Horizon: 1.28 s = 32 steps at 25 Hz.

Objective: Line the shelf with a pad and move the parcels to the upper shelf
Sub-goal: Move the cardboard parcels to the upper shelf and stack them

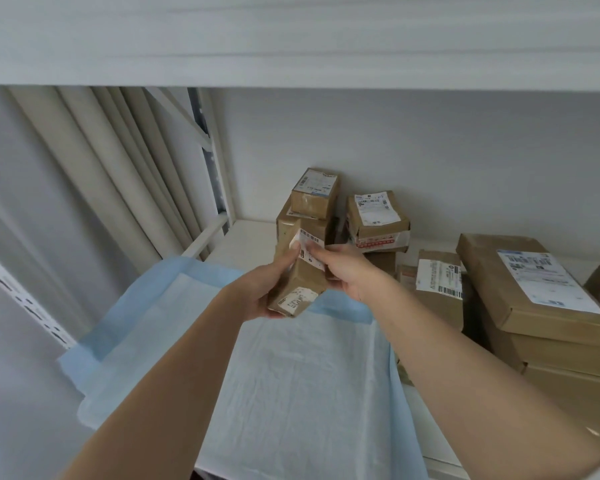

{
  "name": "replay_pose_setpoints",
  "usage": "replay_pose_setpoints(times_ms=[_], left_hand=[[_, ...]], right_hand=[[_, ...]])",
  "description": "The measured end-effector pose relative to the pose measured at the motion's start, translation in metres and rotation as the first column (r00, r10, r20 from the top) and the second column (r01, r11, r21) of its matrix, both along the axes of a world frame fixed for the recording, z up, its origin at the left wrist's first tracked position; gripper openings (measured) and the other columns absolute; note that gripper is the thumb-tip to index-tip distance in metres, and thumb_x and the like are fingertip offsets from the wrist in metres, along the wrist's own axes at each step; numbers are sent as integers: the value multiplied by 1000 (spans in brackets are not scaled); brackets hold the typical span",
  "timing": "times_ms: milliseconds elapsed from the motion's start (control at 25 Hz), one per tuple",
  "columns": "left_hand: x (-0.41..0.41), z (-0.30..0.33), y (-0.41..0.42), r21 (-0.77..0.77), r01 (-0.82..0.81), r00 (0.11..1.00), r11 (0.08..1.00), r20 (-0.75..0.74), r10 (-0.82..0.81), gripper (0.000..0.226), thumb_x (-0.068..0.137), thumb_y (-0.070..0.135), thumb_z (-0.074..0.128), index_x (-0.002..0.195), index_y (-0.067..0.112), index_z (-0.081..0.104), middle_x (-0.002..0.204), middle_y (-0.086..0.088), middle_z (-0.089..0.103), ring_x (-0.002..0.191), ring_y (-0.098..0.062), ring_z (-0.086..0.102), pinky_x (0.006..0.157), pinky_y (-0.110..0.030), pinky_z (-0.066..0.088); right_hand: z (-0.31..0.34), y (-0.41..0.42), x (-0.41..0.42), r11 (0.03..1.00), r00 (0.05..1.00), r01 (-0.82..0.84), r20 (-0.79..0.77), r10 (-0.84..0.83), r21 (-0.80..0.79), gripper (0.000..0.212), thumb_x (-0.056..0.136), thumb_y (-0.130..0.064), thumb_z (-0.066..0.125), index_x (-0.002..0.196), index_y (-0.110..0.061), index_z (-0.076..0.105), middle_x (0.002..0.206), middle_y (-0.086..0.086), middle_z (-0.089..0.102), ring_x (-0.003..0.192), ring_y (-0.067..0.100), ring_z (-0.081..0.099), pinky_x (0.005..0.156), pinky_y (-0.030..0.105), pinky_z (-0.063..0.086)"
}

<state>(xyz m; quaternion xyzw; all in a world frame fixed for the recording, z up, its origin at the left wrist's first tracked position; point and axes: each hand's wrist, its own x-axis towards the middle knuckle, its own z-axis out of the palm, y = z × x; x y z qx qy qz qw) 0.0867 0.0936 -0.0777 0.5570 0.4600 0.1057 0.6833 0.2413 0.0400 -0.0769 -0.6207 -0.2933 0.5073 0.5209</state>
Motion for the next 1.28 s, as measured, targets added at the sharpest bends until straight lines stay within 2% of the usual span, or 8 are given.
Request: replay_pose_setpoints(times_ms=[280,400,560,680,760,840,1120,1280], left_hand=[[6,-3,0,-35,-74,990,997,120,77,49,82,49,69,117,16,63,111,-9,70,103,-26,65,96,-44,51],[14,-5,2,-13,-119,988,993,97,120,47,84,44,68,119,14,62,107,-8,69,103,-26,64,100,-45,48],[19,0,7,-70,-143,966,987,205,155,42,87,40,65,120,14,61,106,-10,70,100,-27,66,96,-46,51],[27,3,11,-250,-34,885,968,442,145,45,90,42,56,126,15,61,109,-11,72,90,-27,70,81,-39,55],[38,3,12,-314,42,841,949,524,136,52,91,46,52,132,14,58,125,-15,65,109,-32,65,94,-44,50],[47,1,14,-348,88,817,933,562,133,55,94,47,48,135,12,56,134,-18,59,125,-35,55,107,-49,41],[58,-7,15,-289,43,850,956,514,117,51,89,47,56,128,13,61,123,-17,66,110,-33,64,94,-46,49],[59,-13,22,102,39,994,994,98,-49,86,55,77,74,122,23,64,111,-7,73,97,-26,72,86,-42,57]], right_hand=[[11,-6,7,997,996,-77,43,78,-10,18,93,-21,63,108,-11,69,95,4,75,81,11,72,68,23,59],[12,-1,18,979,973,205,103,-206,20,7,95,-14,59,96,-12,66,92,6,69,73,13,66,61,21,57],[11,3,44,863,852,503,143,-504,48,20,96,-10,54,115,-12,59,113,7,58,99,20,60,65,22,56],[17,-4,41,978,979,187,103,-178,-89,40,91,-39,63,124,-17,56,110,5,63,102,21,61,72,35,59],[17,-7,33,997,999,-33,-10,32,-67,45,84,-50,68,121,-26,57,112,4,68,103,24,65,74,42,59],[14,-9,28,1000,995,-3,-104,6,31,43,86,-41,68,124,-27,54,109,3,70,96,21,68,77,44,58],[7,-9,51,995,990,95,107,-92,-23,28,100,-26,53,124,-12,55,110,9,68,91,27,69,67,39,61],[9,-14,62,975,985,150,110,-133,-167,37,97,-46,49,118,-16,55,108,12,65,94,32,69,72,46,61]])
